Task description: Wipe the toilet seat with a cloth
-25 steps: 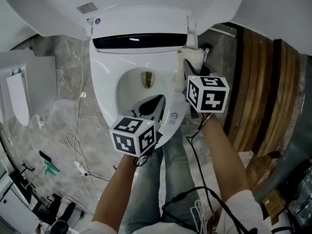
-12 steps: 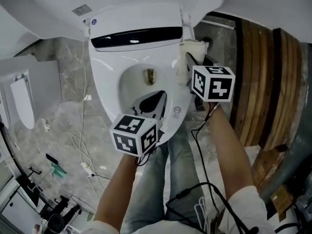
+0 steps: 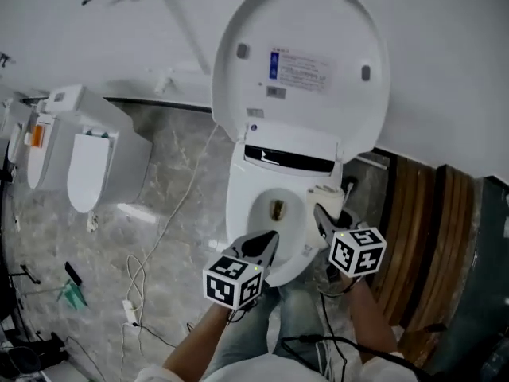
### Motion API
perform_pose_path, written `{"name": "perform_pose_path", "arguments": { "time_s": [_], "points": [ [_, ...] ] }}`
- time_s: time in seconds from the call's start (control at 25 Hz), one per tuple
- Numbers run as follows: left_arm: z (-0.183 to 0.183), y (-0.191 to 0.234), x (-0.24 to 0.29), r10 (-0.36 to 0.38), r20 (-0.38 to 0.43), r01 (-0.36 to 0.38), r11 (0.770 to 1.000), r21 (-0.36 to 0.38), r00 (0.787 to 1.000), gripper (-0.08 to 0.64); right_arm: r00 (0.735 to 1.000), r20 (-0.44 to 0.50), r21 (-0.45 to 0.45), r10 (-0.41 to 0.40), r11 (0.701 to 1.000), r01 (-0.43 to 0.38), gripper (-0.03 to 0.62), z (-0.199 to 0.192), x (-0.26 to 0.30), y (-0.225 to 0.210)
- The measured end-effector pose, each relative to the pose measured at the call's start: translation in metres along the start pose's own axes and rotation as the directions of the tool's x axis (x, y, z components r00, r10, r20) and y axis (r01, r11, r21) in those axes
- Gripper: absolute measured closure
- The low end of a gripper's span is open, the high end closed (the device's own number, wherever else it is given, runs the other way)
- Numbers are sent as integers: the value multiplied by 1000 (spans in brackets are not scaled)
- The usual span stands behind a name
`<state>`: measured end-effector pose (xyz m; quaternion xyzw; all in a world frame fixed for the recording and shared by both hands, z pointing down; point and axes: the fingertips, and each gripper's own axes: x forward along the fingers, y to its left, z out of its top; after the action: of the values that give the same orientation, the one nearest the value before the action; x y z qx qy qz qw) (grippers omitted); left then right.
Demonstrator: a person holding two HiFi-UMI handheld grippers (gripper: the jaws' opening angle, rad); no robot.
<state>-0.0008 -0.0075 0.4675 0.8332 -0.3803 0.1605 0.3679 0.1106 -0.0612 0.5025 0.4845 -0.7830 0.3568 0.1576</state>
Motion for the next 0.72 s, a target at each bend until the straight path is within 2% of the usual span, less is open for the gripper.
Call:
{"name": "perform_pose_path", "arguments": {
  "time_s": [0.16, 0.24, 0.36, 0.48, 0.6, 0.72],
  "points": [
    [45, -32, -58, -3, 81, 0, 999, 39, 997, 546, 997, 69, -90, 27, 996, -21, 498, 54, -42, 60],
    [56, -50, -90, -5, 108, 1, 999, 39, 994, 546, 995, 95, -82, 16, 997, -8, 497, 70, -71, 83],
    [72, -67, -126, -10, 138, 5, 999, 40, 990, 546, 993, 116, -24, -8, 1000, 11, 497, 86, -106, 107],
    [77, -84, -146, -33, 150, 31, 999, 18, 988, 546, 993, 106, 25, -48, 999, 45, 497, 84, -133, 115],
    [78, -99, -161, -41, 165, 39, 999, 14, 985, 546, 995, 87, 66, -45, 997, 40, 497, 64, -148, 126],
    [76, -106, -172, -32, 174, 28, 999, 25, 984, 546, 995, 83, 49, -49, 998, 45, 497, 46, -157, 149]
  ]
}}
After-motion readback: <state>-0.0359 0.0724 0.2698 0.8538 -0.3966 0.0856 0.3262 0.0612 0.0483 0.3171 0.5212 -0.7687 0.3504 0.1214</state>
